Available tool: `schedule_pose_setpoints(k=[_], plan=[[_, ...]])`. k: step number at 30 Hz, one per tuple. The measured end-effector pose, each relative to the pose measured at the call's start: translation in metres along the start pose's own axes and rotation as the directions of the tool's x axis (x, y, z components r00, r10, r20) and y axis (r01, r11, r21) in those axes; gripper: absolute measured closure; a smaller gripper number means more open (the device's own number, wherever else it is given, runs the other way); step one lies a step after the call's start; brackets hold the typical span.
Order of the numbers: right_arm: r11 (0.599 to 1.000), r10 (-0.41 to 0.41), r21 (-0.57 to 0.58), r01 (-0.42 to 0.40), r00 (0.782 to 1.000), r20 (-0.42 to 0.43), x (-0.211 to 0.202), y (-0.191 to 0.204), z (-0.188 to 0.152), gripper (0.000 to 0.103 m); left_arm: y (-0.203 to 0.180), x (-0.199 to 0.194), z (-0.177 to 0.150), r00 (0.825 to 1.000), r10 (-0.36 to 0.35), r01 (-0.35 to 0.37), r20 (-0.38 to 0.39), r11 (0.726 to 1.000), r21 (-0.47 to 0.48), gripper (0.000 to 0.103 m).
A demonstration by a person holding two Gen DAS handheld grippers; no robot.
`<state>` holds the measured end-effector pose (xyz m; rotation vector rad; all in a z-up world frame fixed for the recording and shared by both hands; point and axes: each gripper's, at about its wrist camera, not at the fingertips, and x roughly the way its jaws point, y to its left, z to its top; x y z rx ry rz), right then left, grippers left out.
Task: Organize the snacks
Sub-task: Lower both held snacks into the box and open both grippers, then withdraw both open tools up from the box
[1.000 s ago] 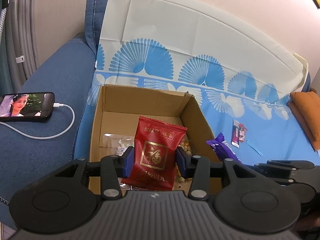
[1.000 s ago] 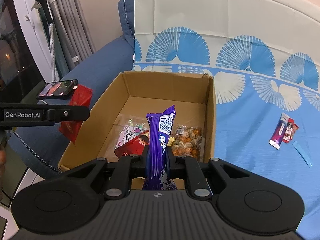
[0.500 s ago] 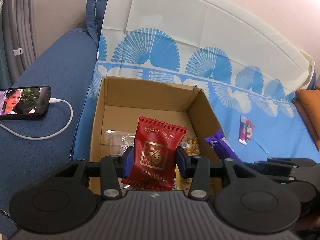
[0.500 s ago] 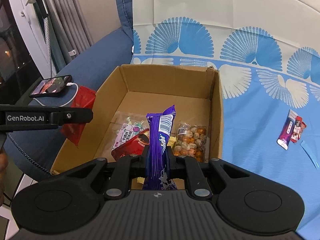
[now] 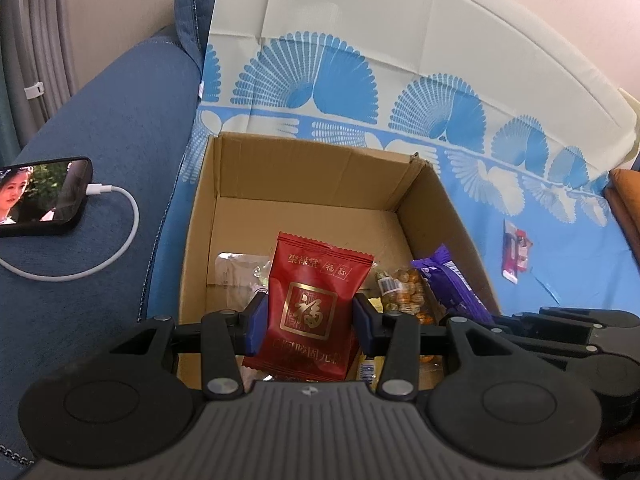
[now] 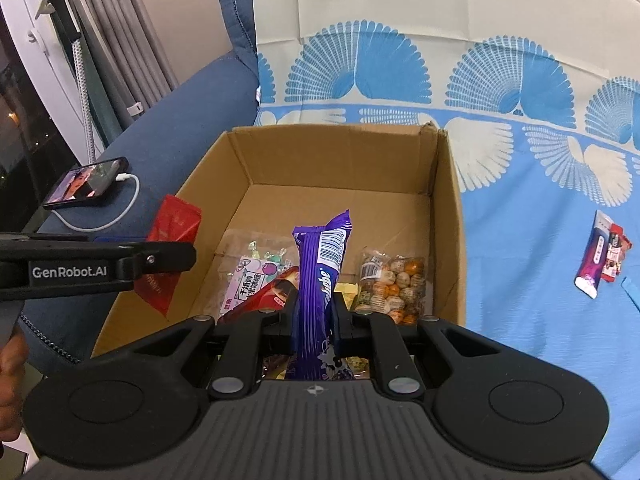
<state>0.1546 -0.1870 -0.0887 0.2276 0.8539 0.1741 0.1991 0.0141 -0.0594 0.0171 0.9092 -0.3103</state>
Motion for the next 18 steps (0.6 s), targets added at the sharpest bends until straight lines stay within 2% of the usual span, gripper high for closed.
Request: schedule_pose_setpoints(k=[8,9,10,11,12,13,18], plan=[[1.0,-0.01,0.003,0.01,1.0,-0.008,0.014,0.0,0.003,0.083,0.001,0.018,0.001,0.999,0.025,-0.024,-0.03,1.0,0.015,0.052],[1.0,-0.016,0.006,0.016,1.0,-0.008,0.015,0.0,0.003,0.083,0.002,0.021,0.001,0.999,0.026,-0.026,-0.038,1.0,0.013,0.043],[1.0,-0.018,0.01,0.018,1.0,-0.009,0.017,-0.001,0.004,0.08,0.003,0.023,0.001,0.998,0.028,-0.028,-0.054,1.0,0.006,0.017],[1.0,-0.019,0.014,0.019,1.0,-0.009,0.018,-0.002,0.004,0.076,0.004,0.026,0.001,0.997,0.039,-0.04,-0.071,0.999,-0.01,0.005],[0.999,-0.027,0.018,0.027,1.0,-0.008,0.019,-0.002,0.005,0.063,0.006,0.026,0.0,0.996,0.048,-0.05,-0.071,0.998,-0.029,0.0],[0.999,-0.042,0.02,0.042,0.999,-0.001,0.018,-0.002,0.005,0.052,0.008,0.024,-0.001,0.997,0.046,-0.049,-0.06,0.998,-0.038,0.0],[0.998,-0.058,0.021,0.058,0.998,0.018,0.007,-0.004,0.004,0.049,0.005,0.01,-0.006,0.996,0.075,-0.075,-0.041,0.997,0.007,0.0]])
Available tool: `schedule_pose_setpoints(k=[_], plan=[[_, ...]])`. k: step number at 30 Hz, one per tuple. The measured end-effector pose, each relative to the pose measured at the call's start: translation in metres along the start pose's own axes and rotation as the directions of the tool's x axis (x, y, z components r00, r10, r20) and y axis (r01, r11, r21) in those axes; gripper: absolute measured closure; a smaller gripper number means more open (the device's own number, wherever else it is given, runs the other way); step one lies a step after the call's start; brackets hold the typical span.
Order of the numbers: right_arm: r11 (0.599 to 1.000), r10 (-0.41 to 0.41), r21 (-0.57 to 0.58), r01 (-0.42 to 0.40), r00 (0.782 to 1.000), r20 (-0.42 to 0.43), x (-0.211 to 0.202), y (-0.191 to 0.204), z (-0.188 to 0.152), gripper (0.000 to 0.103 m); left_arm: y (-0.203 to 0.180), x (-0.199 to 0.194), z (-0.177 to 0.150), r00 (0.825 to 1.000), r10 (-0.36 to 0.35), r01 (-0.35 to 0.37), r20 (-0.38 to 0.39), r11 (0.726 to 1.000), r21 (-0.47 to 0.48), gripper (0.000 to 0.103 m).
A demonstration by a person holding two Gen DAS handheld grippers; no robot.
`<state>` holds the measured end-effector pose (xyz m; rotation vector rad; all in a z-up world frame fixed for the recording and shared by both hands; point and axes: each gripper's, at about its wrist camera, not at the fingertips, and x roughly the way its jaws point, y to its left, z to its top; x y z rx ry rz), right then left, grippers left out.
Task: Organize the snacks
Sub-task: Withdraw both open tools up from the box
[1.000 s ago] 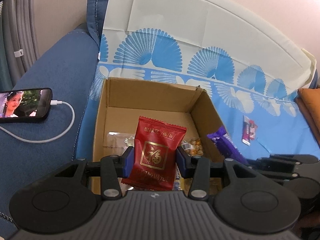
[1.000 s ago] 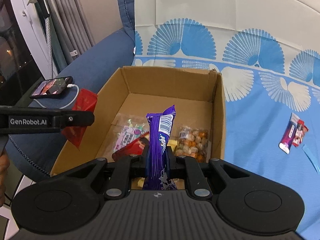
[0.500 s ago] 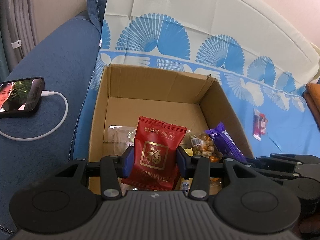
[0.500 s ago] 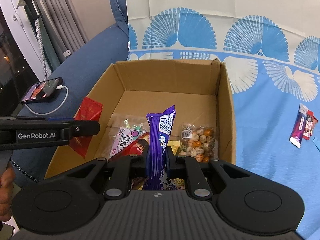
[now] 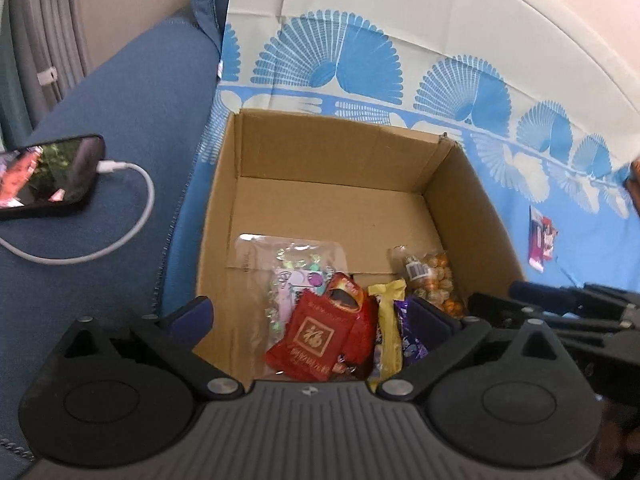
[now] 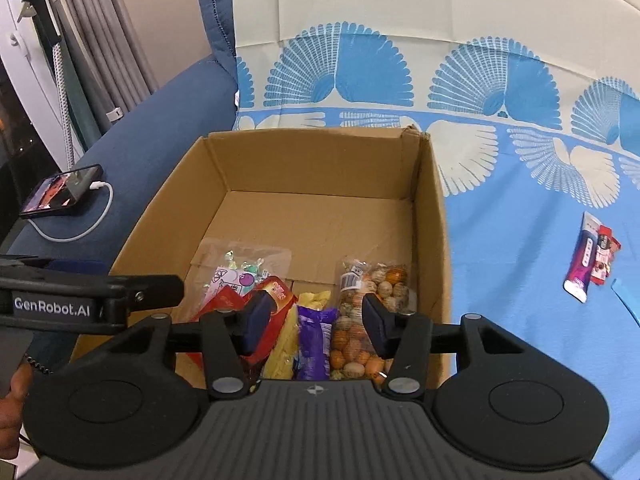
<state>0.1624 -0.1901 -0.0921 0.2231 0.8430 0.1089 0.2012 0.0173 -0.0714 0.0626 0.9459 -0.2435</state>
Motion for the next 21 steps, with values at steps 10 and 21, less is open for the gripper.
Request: schedule_pose_setpoints(k=[10,21], plan=[[1.0,-0.002,0.019,0.001,1.0,0.018,-0.056,0.007,-0.03,0.038,-0.011,-0.063,-0.035,0.998,0.034,-0.033,0.047,0.999,-0.033,0.0],[0.999,-0.016,-0.045,0.023,0.988,0.152,-0.13,0.034,-0.062,0.027,-0.018,-0.12,-0.066,0.994,0.053,-0.047,0.096,0.997,-0.062,0.0]])
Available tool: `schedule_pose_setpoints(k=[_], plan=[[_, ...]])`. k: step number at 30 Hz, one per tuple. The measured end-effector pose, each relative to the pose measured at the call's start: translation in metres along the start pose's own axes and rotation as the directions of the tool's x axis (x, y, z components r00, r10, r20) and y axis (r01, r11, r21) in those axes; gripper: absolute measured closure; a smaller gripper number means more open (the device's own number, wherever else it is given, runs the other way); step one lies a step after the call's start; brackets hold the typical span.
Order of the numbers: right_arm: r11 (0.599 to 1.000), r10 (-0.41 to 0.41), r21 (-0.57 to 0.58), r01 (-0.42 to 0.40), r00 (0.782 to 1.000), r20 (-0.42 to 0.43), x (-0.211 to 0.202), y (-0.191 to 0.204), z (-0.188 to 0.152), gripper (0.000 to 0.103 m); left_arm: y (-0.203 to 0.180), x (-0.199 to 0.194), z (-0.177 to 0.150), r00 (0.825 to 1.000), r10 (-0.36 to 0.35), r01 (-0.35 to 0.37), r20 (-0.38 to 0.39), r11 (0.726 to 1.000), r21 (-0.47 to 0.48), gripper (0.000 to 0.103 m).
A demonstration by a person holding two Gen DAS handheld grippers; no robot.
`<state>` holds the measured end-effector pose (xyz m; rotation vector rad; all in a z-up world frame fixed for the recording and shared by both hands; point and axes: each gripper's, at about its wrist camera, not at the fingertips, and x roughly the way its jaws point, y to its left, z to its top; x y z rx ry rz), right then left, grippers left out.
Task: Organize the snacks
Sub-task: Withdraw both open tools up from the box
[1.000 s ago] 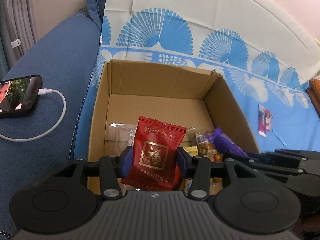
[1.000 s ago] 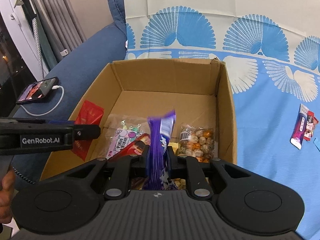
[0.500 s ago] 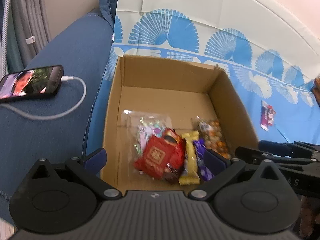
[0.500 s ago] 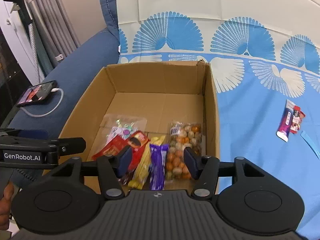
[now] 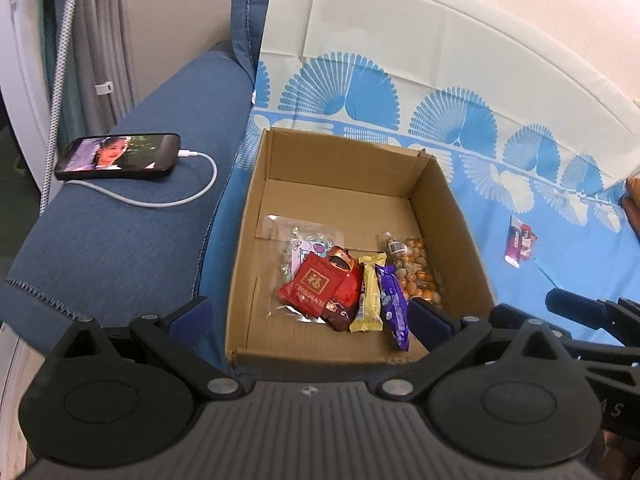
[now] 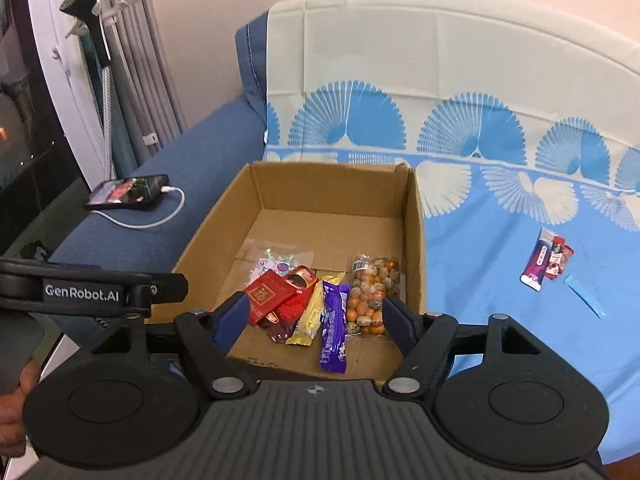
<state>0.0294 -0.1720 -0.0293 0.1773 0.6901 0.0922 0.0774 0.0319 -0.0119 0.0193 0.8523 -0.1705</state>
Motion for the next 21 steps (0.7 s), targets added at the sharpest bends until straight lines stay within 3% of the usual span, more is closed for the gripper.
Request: schedule_pose_setpoints(k=[10,21], plan=[[1.0,-0.004,0.001,0.004,0.998,0.069,-0.042,0.006,-0.013,0.022,-0.004,-0.042,-0.015,0.996,0.012,-0.012,0.083,1.0,-0.002,0.0],[1.0,-0.016,0.022,0.014,0.994,0.106,-0.063,0.005,-0.021,0.02,-0.014,-0.059,-0.022,0.993,0.012,-0.016,0.116,0.999,0.036,0.0]])
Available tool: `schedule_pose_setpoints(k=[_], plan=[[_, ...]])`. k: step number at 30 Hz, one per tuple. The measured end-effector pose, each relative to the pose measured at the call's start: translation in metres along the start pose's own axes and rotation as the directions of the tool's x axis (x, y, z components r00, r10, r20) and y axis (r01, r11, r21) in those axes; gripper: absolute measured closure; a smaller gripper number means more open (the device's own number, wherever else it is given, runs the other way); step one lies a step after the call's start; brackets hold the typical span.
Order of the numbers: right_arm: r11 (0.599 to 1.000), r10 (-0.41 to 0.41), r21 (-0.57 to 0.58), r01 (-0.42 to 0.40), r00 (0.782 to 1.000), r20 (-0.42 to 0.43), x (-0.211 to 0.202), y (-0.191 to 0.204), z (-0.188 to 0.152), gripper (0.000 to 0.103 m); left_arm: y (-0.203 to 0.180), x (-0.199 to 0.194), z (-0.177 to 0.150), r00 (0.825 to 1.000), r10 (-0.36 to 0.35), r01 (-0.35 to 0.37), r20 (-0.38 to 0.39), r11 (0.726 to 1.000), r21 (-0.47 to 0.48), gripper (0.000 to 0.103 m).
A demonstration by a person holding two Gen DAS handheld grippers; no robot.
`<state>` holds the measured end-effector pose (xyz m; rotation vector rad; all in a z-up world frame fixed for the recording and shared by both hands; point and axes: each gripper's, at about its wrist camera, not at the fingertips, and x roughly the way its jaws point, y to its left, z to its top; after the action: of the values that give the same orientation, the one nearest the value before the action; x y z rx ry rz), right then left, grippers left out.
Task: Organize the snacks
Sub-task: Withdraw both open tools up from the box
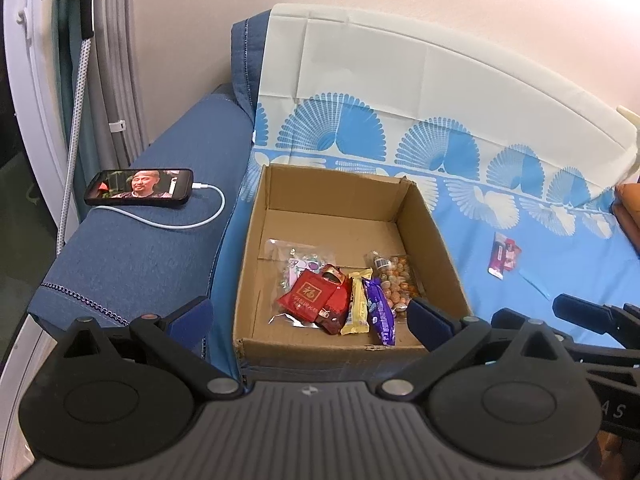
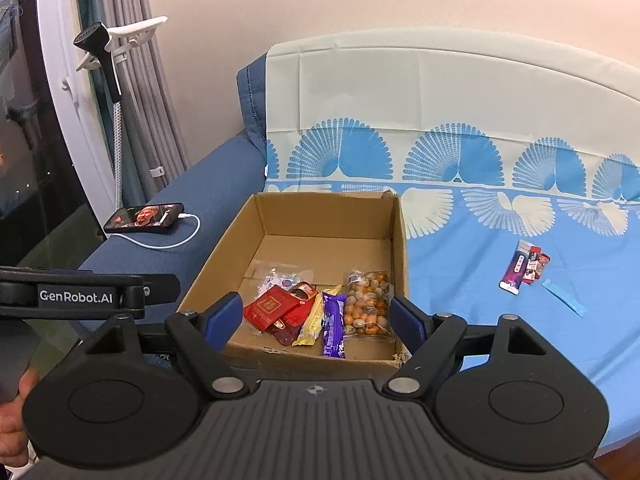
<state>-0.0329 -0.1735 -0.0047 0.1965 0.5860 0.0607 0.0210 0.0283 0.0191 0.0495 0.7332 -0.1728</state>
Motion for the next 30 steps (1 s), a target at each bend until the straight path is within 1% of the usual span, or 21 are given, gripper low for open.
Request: schedule_pose_setpoints(k=[11,20,30], plan=[[1.0,0.005,-0.007,-0.005,1.0,0.0,0.0,0.002,-0.001,0.019,0.003,0.002,0.001,1.0,0.005,-0.005,-0.001,1.0,-0.011,0.0],[1.0,0.015,-0.007,-0.015,1.0,-0.015,0.003,-0.002,-0.002,0.018,-0.001,0.008,0.002,1.0,-0.001,0.001,-0.02,1.0,0.004,0.0],[1.0,0.022,0.002,-0.022,1.0,-0.022,0.006,-0.005,-0.004,0.018,-0.005,0.014,0.002,0.999,0.011,-0.01,-0.037,1.0,0.024,0.0]])
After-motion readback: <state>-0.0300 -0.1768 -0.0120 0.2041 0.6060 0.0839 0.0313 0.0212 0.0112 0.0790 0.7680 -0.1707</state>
